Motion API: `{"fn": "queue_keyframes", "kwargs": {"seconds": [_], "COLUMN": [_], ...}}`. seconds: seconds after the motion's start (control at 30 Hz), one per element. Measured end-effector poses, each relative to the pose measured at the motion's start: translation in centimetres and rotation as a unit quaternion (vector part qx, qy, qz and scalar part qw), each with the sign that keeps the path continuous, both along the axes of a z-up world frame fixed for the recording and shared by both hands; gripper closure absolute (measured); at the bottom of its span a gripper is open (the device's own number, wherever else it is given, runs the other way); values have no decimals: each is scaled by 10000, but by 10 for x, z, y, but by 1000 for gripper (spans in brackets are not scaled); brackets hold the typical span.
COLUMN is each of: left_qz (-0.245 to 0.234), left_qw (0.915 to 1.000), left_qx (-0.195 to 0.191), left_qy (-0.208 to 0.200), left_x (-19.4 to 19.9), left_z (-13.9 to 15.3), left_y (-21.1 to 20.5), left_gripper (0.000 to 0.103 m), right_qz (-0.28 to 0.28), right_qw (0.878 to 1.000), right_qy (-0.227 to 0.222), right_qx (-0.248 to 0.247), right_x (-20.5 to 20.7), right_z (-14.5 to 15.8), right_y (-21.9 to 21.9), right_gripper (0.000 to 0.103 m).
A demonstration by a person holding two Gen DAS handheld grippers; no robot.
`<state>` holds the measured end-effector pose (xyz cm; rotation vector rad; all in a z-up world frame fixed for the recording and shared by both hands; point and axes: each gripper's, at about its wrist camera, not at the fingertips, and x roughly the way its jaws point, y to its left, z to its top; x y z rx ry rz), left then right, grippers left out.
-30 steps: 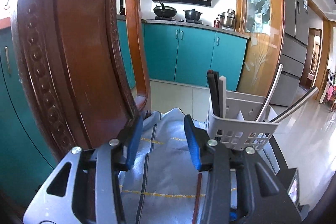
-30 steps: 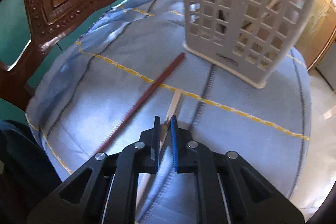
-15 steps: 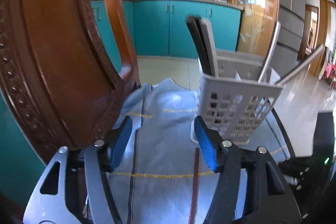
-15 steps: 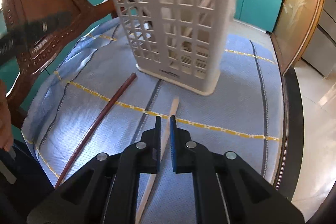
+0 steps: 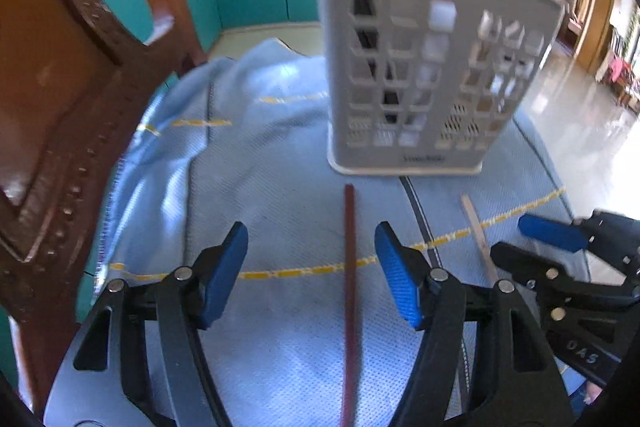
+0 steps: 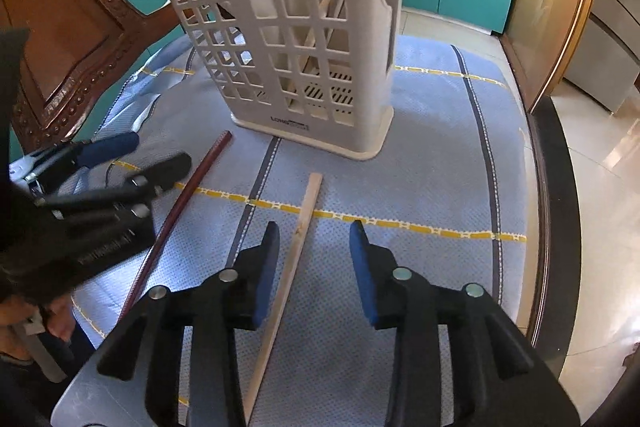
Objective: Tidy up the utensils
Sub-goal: 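Grasp a light wooden chopstick with the right gripper while the left gripper grasps a red-brown chopstick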
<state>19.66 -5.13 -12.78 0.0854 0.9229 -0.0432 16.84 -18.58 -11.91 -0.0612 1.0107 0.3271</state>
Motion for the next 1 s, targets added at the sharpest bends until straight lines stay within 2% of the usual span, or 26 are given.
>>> {"fn": "queue_keyframes", "kwargs": {"seconds": [0.3, 0.47, 0.6, 0.8, 0.9, 0.93, 1.0], "left_qz": [-124, -116, -103, -39, 7, 24, 23], "left_qw": [9991, 9991, 9991, 9991, 9989, 9987, 9985], "left_qx": [159, 130, 58, 30, -91, -165, -214], "left_qy": [373, 375, 407, 426, 458, 482, 500], "left_x": [7, 5, 8, 12, 14, 15, 20], "left_z": [-27, -27, -21, -26, -29, -29, -29], "left_y": [-14, -16, -11, -4, 4, 7, 9], "left_gripper": [36, 36, 35, 30, 28, 28, 28], "right_qz": [11, 3, 3, -13, -50, -53, -60], "right_qw": [9999, 9997, 9995, 9980, 9980, 9981, 9982], "right_qy": [48, 107, 30, -176, -232, -226, -220], "right_qx": [-98, -210, -318, -602, -590, -577, -552], "right_x": [1, 4, 5, 7, 10, 11, 12], "right_z": [-7, -16, -18, -21, -22, -22, -21], "right_y": [5, 14, 18, 25, 28, 27, 27], "right_gripper": [62, 62, 59, 56, 56, 57, 71]}}
